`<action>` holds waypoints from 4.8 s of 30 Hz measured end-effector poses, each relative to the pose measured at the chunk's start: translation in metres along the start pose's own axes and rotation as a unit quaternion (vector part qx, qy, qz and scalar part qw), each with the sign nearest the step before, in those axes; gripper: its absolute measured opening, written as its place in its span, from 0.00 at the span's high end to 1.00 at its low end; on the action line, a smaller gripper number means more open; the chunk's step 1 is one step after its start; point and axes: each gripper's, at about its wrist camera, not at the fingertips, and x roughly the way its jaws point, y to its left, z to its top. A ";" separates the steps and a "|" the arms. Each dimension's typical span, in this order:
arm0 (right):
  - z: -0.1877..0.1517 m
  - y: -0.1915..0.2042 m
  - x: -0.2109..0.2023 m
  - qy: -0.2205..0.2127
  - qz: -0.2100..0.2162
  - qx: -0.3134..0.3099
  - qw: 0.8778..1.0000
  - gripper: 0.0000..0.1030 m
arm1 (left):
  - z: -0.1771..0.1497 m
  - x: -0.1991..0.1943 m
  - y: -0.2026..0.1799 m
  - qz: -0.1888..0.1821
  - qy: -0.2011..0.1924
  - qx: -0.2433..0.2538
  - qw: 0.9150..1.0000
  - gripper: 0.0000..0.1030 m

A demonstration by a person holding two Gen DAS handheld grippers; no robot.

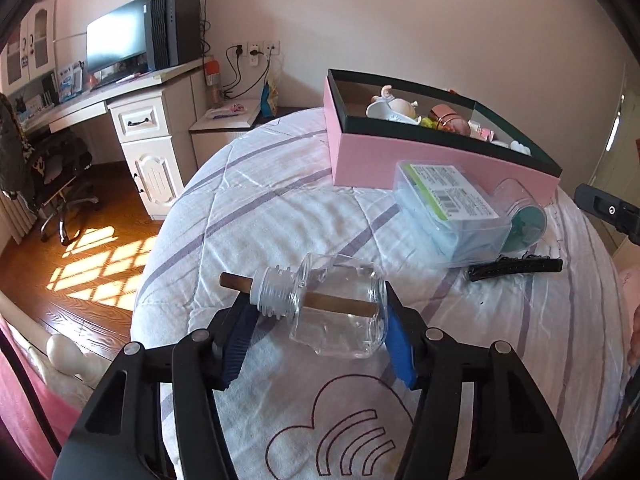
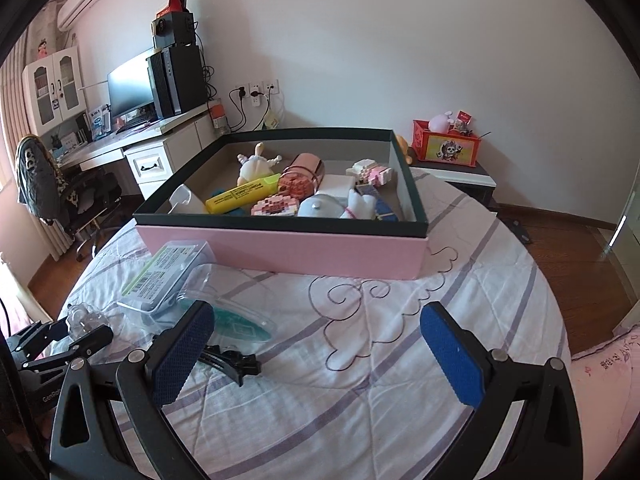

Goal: Organize rigid objects
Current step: 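Carry the bottle into the pink box and open left tool while right tool holds the box wall, then grasp the clear labelled plastic box with the left tool, then carry the plastic box into the pink box and open the left tool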

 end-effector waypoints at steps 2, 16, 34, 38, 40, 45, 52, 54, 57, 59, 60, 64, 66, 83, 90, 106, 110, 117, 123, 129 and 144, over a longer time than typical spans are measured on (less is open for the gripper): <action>0.008 -0.011 -0.002 -0.008 -0.011 -0.002 1.000 0.00 | 0.007 -0.003 0.001 -0.005 -0.002 -0.003 1.000 0.42; 0.086 -0.092 0.092 0.074 -0.022 0.016 0.997 0.49 | 0.092 -0.012 -0.021 -0.026 -0.045 0.040 0.998 0.42; 0.093 -0.087 0.129 0.113 0.026 -0.028 0.993 0.85 | 0.193 0.072 -0.076 -0.054 0.007 0.092 0.994 0.42; 0.093 -0.088 0.129 0.115 0.027 -0.032 0.993 0.85 | 0.210 0.097 -0.087 -0.053 0.021 0.094 0.994 0.42; 0.094 -0.088 0.129 0.115 0.028 -0.032 0.992 0.85 | 0.213 0.111 -0.093 -0.051 0.034 0.100 0.993 0.42; 0.094 -0.089 0.130 0.114 0.032 -0.030 0.993 0.85 | 0.206 0.120 -0.096 -0.042 0.046 0.097 0.993 0.24; 0.093 -0.089 0.129 0.115 0.031 -0.025 0.993 0.85 | 0.195 0.068 -0.094 0.017 -0.031 0.098 0.995 0.02; 0.093 -0.089 0.127 0.116 0.030 -0.024 0.993 0.85 | 0.187 0.045 -0.092 0.027 -0.065 0.098 0.993 0.00; 0.094 -0.087 0.121 0.113 0.027 -0.023 0.993 0.85 | 0.175 0.018 -0.089 0.040 -0.090 0.097 0.990 0.00; 0.094 -0.086 0.117 0.111 0.025 -0.024 0.993 0.86 | 0.166 0.005 -0.087 0.046 -0.095 0.094 0.990 0.00; 0.094 -0.085 0.115 0.111 0.024 -0.025 0.993 0.86 | 0.162 0.001 -0.085 0.045 -0.094 0.092 0.990 0.00; 0.094 -0.084 0.110 0.114 0.022 -0.023 0.993 0.86 | 0.148 -0.009 -0.080 0.048 -0.086 0.084 0.992 0.00; 0.093 -0.084 0.110 0.116 0.021 -0.021 0.993 0.86 | 0.142 -0.012 -0.078 0.044 -0.080 0.080 0.993 0.00; 0.088 -0.088 0.118 0.129 0.027 -0.010 0.991 0.86 | 0.070 0.028 -0.081 0.000 0.036 0.088 0.995 0.00; 0.089 -0.089 0.120 0.128 0.032 -0.007 0.991 0.85 | 0.066 0.058 -0.083 0.010 0.075 0.071 0.995 0.00; 0.091 -0.088 0.126 0.131 0.023 -0.013 0.991 0.86 | 0.067 0.053 -0.053 0.016 0.067 0.040 0.997 0.38; 0.093 -0.087 0.127 0.136 0.017 -0.012 0.990 0.87 | 0.073 0.041 -0.042 0.019 0.052 0.035 0.998 0.38; 0.096 -0.083 0.130 0.146 0.005 -0.005 0.989 0.88 | 0.091 0.015 -0.027 0.014 0.020 0.023 0.999 0.38; 0.097 -0.083 0.130 0.153 0.000 -0.005 0.988 0.88 | 0.117 -0.003 -0.031 0.009 -0.012 0.035 0.999 0.37; 0.098 -0.081 0.130 0.154 0.000 -0.006 0.988 0.89 | 0.155 0.007 -0.044 0.008 -0.025 0.058 0.998 0.37; 0.096 -0.082 0.129 0.154 0.006 -0.011 0.988 0.88 | 0.207 0.097 -0.101 -0.009 0.024 0.086 0.996 0.37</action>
